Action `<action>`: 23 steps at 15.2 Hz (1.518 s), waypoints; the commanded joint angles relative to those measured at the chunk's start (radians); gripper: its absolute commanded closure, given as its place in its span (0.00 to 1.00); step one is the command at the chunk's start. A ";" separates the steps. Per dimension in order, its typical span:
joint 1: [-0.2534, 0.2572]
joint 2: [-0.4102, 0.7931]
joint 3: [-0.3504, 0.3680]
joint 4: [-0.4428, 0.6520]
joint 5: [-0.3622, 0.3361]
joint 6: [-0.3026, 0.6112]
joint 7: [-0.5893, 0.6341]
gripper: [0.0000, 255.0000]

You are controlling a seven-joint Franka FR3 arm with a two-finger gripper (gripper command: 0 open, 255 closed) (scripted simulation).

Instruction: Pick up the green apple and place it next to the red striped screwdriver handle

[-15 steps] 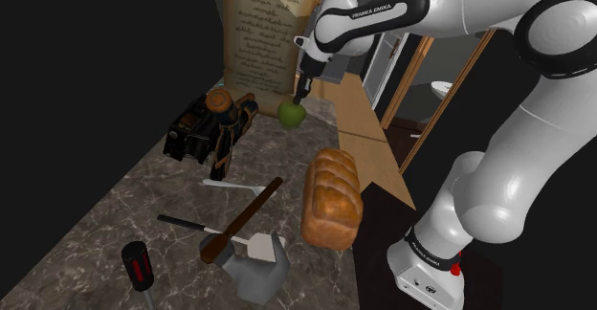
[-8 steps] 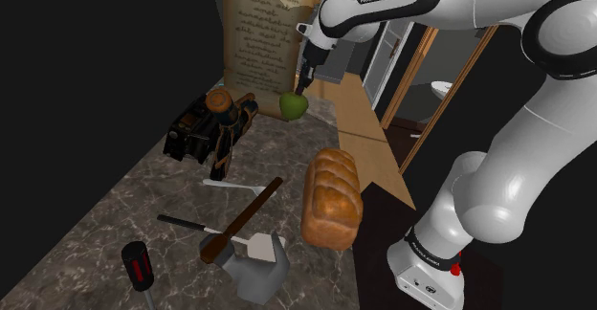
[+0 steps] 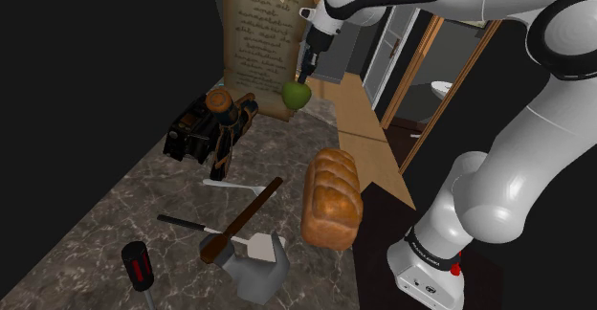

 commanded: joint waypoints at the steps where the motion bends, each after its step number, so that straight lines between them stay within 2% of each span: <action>1: 0.000 -0.008 0.001 0.020 -0.004 -0.027 0.005 1.00; 23: 0.000 0.016 -0.001 0.342 -0.003 -0.327 0.025 1.00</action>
